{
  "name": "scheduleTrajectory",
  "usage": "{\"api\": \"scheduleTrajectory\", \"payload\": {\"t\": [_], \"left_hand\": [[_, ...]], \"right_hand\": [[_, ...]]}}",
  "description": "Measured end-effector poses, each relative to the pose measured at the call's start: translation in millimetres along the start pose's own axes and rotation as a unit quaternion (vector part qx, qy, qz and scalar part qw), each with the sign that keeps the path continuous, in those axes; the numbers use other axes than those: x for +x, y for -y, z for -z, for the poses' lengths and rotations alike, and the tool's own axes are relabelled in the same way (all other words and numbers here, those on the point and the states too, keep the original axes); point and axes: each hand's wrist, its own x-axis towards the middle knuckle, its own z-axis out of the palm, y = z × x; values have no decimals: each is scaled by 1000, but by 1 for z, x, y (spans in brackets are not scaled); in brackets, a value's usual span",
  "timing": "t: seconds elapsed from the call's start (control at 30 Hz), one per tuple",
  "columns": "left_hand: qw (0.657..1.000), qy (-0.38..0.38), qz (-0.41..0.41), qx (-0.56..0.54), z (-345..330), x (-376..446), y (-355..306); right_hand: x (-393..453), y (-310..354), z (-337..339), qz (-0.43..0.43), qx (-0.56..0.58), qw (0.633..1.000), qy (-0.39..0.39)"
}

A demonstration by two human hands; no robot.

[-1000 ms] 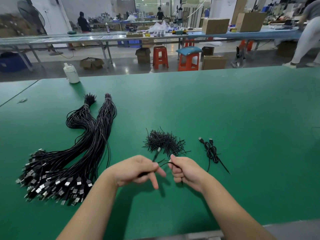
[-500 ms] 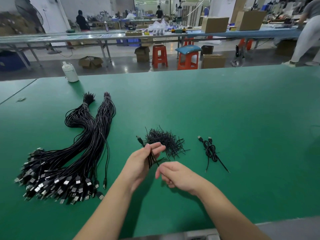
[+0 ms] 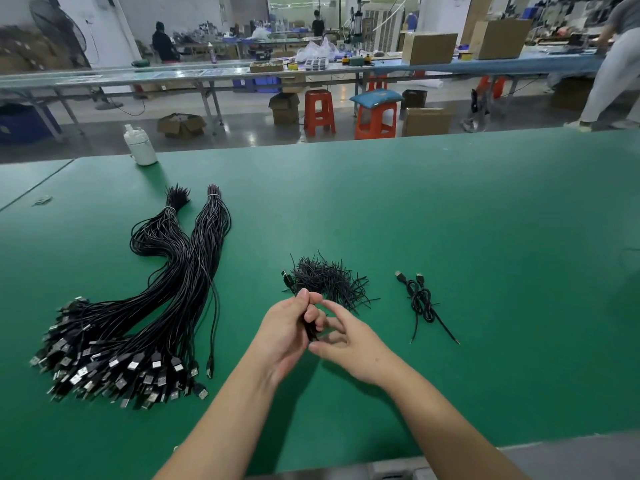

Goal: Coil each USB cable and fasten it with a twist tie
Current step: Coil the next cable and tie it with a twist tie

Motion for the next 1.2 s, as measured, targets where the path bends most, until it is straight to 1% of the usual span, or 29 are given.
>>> {"api": "scheduleTrajectory", "payload": {"t": [0.03,0.07,0.13,0.2,0.37,0.47,0.53,0.6,0.73,0.77,0.8,0.83,0.87,0.9,0.93,0.97,1.0,1.03,1.07,1.1,1.17,1.2], "left_hand": [[1000,4,7,3,0,0,1],[1000,7,12,7,-1,0,2],[999,15,22,24,-2,0,3],[998,26,35,48,-2,0,4],[990,52,40,124,0,0,0],[988,63,48,135,-1,-2,-2],[985,80,55,145,-2,-3,-1],[981,87,58,164,-4,-4,1],[976,77,46,196,-10,-3,0],[975,68,41,208,-10,-2,-1],[969,53,28,241,-9,-1,-2],[952,33,8,306,-10,1,-3],[915,10,-17,402,-11,1,-3],[857,-16,-41,513,-12,0,-4],[786,-40,-63,614,-14,-2,-3],[718,-60,-86,688,-14,-3,-1],[668,-73,-104,733,-12,-4,2],[639,-77,-115,756,-9,-4,5],[634,-71,-112,762,-5,-3,6],[654,-48,-107,747,-1,-1,6],[720,19,-110,685,4,-1,5],[739,45,-125,660,6,-2,4]], "right_hand": [[-1,1,0,8,28,1000,4],[0,2,0,18,32,999,2],[1,3,-3,22,4,1000,-14],[2,3,-7,12,10,1000,-15],[2,-4,-6,11,98,995,-17],[1,-9,-6,1,187,982,-6],[2,-11,-7,6,217,976,-9],[3,-11,-11,20,207,978,-23],[5,-12,-14,25,160,985,-58],[5,-13,-13,24,145,987,-67],[5,-13,-11,28,100,991,-83],[5,-14,-9,40,18,994,-100],[5,-15,-6,52,-90,989,-105],[5,-17,-5,59,-190,975,-103],[4,-18,-5,57,-265,957,-102],[3,-18,-4,50,-307,945,-101],[2,-19,-4,46,-327,939,-101],[1,-20,-4,46,-338,935,-100],[0,-21,-4,46,-347,932,-97],[-1,-22,-4,47,-352,930,-94],[-3,-24,-5,48,-346,932,-94],[-3,-25,-7,51,-336,936,-92]]}}
